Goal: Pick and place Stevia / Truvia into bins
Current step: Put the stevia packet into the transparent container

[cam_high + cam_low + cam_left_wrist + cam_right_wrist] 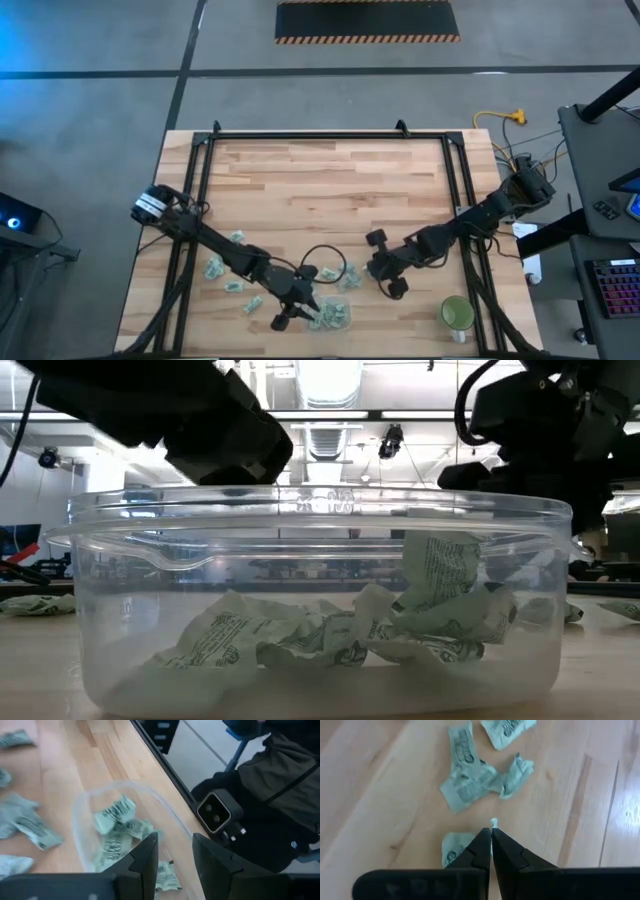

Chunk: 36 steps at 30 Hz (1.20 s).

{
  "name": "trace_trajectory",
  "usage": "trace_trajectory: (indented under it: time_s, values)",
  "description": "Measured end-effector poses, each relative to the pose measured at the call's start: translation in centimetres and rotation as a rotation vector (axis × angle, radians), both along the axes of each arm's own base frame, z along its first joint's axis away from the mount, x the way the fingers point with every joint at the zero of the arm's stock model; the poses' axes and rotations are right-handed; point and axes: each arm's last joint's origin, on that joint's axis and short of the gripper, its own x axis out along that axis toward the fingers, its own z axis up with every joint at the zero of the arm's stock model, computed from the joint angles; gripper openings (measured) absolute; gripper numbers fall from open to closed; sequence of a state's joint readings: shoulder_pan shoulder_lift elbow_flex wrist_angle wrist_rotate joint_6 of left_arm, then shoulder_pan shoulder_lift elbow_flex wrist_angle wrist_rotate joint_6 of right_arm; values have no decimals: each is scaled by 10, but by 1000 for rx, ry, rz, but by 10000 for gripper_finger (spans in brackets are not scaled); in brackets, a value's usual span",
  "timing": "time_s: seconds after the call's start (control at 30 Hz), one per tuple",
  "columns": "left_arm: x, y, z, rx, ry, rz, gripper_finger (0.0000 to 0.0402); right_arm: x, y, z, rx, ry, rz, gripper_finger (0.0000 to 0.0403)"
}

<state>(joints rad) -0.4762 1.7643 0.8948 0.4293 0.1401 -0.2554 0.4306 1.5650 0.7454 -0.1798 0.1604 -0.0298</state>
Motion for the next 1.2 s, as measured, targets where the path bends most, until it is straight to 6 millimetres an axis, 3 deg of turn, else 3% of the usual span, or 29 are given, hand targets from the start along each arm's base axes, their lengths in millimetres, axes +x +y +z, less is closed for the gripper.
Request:
trace_trajectory:
  time_s: [0.33, 0.57, 1.0, 1.2]
  values:
    - [-12, 12, 23, 96, -11, 184, 105, 2, 11, 10, -46, -55, 45, 8]
    - [-15, 12, 22, 109, -14, 204, 105, 1, 11, 5, 23, -4, -15, 12]
    - [-15, 12, 21, 93, 0, 215, 105, 13, 10, -20, 64, 44, 26, 136]
    - [-14, 12, 21, 93, 2, 216, 105, 18, 3, -28, 55, 61, -4, 152]
